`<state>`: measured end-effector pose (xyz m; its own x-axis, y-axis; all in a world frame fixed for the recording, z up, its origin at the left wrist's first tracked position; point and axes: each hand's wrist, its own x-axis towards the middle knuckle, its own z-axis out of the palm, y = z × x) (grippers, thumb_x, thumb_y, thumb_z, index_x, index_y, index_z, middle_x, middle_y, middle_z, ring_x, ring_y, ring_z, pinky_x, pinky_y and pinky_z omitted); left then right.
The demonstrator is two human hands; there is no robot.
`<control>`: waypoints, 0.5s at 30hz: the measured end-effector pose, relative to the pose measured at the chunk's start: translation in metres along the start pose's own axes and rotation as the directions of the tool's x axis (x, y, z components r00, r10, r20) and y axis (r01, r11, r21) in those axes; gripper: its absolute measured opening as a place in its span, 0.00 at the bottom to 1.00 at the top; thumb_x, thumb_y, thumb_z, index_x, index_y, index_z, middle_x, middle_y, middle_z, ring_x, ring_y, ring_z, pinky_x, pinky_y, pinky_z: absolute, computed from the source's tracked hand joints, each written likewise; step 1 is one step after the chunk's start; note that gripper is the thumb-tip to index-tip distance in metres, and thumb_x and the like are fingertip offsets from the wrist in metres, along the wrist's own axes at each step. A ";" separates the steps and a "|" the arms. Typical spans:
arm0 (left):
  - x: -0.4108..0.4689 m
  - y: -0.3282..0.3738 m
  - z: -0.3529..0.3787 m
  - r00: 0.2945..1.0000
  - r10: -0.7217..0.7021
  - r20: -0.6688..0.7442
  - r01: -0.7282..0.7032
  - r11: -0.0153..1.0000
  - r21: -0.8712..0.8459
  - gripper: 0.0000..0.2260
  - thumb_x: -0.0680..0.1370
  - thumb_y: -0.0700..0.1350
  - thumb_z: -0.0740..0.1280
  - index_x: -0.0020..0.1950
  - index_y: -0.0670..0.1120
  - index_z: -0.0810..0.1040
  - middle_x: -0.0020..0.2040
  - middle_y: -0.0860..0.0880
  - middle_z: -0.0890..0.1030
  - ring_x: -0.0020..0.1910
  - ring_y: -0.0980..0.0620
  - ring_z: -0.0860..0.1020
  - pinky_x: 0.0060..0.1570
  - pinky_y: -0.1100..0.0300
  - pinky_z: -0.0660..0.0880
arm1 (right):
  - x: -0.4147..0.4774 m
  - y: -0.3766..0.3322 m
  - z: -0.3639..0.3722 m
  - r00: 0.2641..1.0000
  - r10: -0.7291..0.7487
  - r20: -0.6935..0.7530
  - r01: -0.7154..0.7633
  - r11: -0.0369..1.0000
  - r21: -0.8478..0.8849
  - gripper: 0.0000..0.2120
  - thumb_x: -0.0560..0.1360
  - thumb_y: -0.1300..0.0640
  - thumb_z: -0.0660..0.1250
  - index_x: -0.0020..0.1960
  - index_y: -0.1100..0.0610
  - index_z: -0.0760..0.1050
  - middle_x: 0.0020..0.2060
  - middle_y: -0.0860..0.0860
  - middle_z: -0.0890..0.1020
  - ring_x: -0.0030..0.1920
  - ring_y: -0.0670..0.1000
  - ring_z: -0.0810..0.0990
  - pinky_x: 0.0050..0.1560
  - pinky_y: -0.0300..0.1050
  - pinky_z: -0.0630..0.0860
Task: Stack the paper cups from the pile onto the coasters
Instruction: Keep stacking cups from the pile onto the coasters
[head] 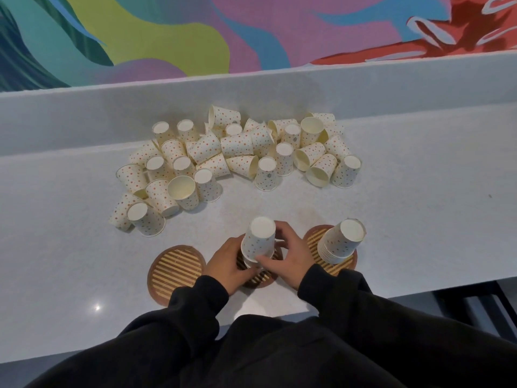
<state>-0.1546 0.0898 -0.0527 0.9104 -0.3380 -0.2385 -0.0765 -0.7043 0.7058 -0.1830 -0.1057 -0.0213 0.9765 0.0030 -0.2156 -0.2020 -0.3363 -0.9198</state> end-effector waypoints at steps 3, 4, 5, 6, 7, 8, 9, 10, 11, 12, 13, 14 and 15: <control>0.002 -0.001 0.002 0.999 -0.031 -0.006 0.031 1.000 0.002 0.33 0.72 0.55 0.77 0.75 0.55 0.70 0.69 0.51 0.77 0.66 0.51 0.76 0.64 0.59 0.71 | 0.002 0.009 0.004 0.998 0.025 0.054 -0.022 0.998 -0.058 0.32 0.69 0.49 0.80 0.67 0.38 0.69 0.61 0.36 0.78 0.64 0.40 0.76 0.63 0.39 0.77; 0.003 -0.001 0.002 0.999 -0.037 -0.004 0.037 0.999 0.008 0.33 0.72 0.54 0.77 0.76 0.54 0.69 0.70 0.51 0.76 0.66 0.51 0.75 0.63 0.61 0.69 | 0.003 0.012 0.005 0.997 0.037 0.064 -0.033 0.997 -0.068 0.31 0.69 0.50 0.80 0.67 0.39 0.69 0.61 0.36 0.78 0.64 0.40 0.76 0.63 0.39 0.77; 0.003 -0.001 0.002 0.999 -0.037 -0.003 0.037 0.999 0.012 0.34 0.72 0.54 0.77 0.76 0.55 0.69 0.70 0.51 0.76 0.67 0.52 0.75 0.63 0.62 0.68 | 0.004 0.014 0.006 0.996 0.048 0.073 -0.042 0.996 -0.077 0.31 0.69 0.51 0.80 0.66 0.39 0.69 0.61 0.37 0.78 0.64 0.41 0.76 0.63 0.39 0.77; 0.003 -0.001 0.001 0.999 -0.033 0.000 0.033 0.999 0.013 0.35 0.72 0.54 0.77 0.77 0.56 0.68 0.71 0.52 0.76 0.67 0.52 0.75 0.64 0.62 0.67 | 0.005 0.017 0.007 0.995 0.057 0.082 -0.049 0.995 -0.088 0.32 0.69 0.51 0.80 0.66 0.39 0.69 0.61 0.37 0.78 0.64 0.41 0.76 0.63 0.39 0.77; 0.003 -0.001 0.001 1.000 -0.026 0.002 0.026 1.000 0.014 0.35 0.72 0.55 0.78 0.77 0.56 0.68 0.71 0.52 0.76 0.67 0.53 0.74 0.65 0.62 0.67 | 0.006 0.019 0.007 0.994 0.061 0.087 -0.053 0.994 -0.101 0.32 0.68 0.51 0.80 0.67 0.39 0.69 0.61 0.38 0.78 0.64 0.41 0.76 0.63 0.39 0.76; 0.003 -0.001 0.001 1.000 -0.020 0.003 0.020 1.000 0.017 0.35 0.72 0.56 0.78 0.77 0.57 0.68 0.71 0.52 0.76 0.68 0.53 0.74 0.65 0.62 0.67 | 0.008 0.020 0.007 0.994 0.063 0.090 -0.052 0.992 -0.117 0.32 0.68 0.51 0.80 0.67 0.39 0.69 0.62 0.38 0.78 0.64 0.41 0.76 0.63 0.38 0.76; 0.003 -0.002 0.001 1.000 -0.016 0.003 0.016 1.000 0.016 0.35 0.72 0.56 0.78 0.77 0.57 0.68 0.71 0.53 0.76 0.68 0.53 0.74 0.66 0.62 0.67 | 0.009 0.021 0.007 0.993 0.067 0.094 -0.054 0.990 -0.134 0.33 0.68 0.51 0.80 0.67 0.39 0.69 0.62 0.38 0.78 0.64 0.41 0.76 0.62 0.36 0.75; 0.003 -0.003 0.001 1.000 -0.014 0.003 0.014 1.000 0.011 0.35 0.72 0.57 0.78 0.77 0.58 0.68 0.71 0.53 0.76 0.67 0.54 0.74 0.66 0.62 0.68 | 0.010 0.021 0.007 0.992 0.075 0.102 -0.059 0.987 -0.152 0.33 0.68 0.51 0.80 0.68 0.39 0.68 0.62 0.39 0.78 0.64 0.41 0.76 0.61 0.35 0.74; 0.003 -0.002 0.000 1.000 -0.013 0.002 0.013 1.000 0.004 0.35 0.72 0.59 0.78 0.76 0.59 0.68 0.70 0.54 0.76 0.67 0.54 0.75 0.66 0.61 0.69 | 0.011 0.021 0.008 0.990 0.086 0.113 -0.066 0.983 -0.171 0.34 0.68 0.52 0.80 0.68 0.40 0.68 0.63 0.39 0.78 0.64 0.42 0.75 0.60 0.33 0.73; 0.003 -0.002 0.000 1.000 -0.010 0.001 0.010 1.000 -0.002 0.35 0.72 0.60 0.77 0.76 0.60 0.68 0.70 0.54 0.77 0.66 0.54 0.75 0.66 0.59 0.70 | 0.012 0.020 0.008 0.987 0.099 0.124 -0.074 0.979 -0.190 0.34 0.68 0.52 0.80 0.69 0.40 0.68 0.64 0.40 0.78 0.64 0.43 0.75 0.59 0.33 0.73; 0.003 -0.001 -0.001 1.000 -0.006 0.002 0.006 1.000 -0.008 0.35 0.72 0.60 0.77 0.76 0.60 0.68 0.69 0.54 0.77 0.66 0.54 0.75 0.67 0.58 0.70 | 0.013 0.020 0.008 0.984 0.117 0.132 -0.089 0.975 -0.203 0.35 0.68 0.53 0.80 0.70 0.41 0.67 0.64 0.41 0.78 0.65 0.44 0.75 0.60 0.34 0.74; 0.004 -0.001 -0.001 1.000 -0.007 0.006 0.007 1.000 -0.010 0.35 0.72 0.59 0.77 0.76 0.59 0.69 0.69 0.54 0.77 0.66 0.54 0.75 0.67 0.58 0.70 | 0.014 0.020 0.008 0.980 0.142 0.138 -0.111 0.971 -0.213 0.36 0.68 0.54 0.80 0.70 0.42 0.67 0.65 0.42 0.78 0.66 0.46 0.76 0.62 0.38 0.75; 0.004 -0.001 -0.002 1.000 -0.008 0.013 0.008 1.000 -0.001 0.35 0.72 0.57 0.78 0.76 0.59 0.69 0.69 0.54 0.76 0.67 0.54 0.74 0.67 0.59 0.69 | 0.016 0.019 0.006 0.975 0.165 0.148 -0.130 0.966 -0.223 0.38 0.67 0.55 0.81 0.71 0.43 0.66 0.66 0.44 0.77 0.68 0.48 0.75 0.65 0.42 0.76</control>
<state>-0.1499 0.0903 -0.0529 0.9055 -0.3406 -0.2531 -0.0689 -0.7064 0.7045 -0.1716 -0.1059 -0.0443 0.9077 0.0866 -0.4106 -0.3053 -0.5351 -0.7877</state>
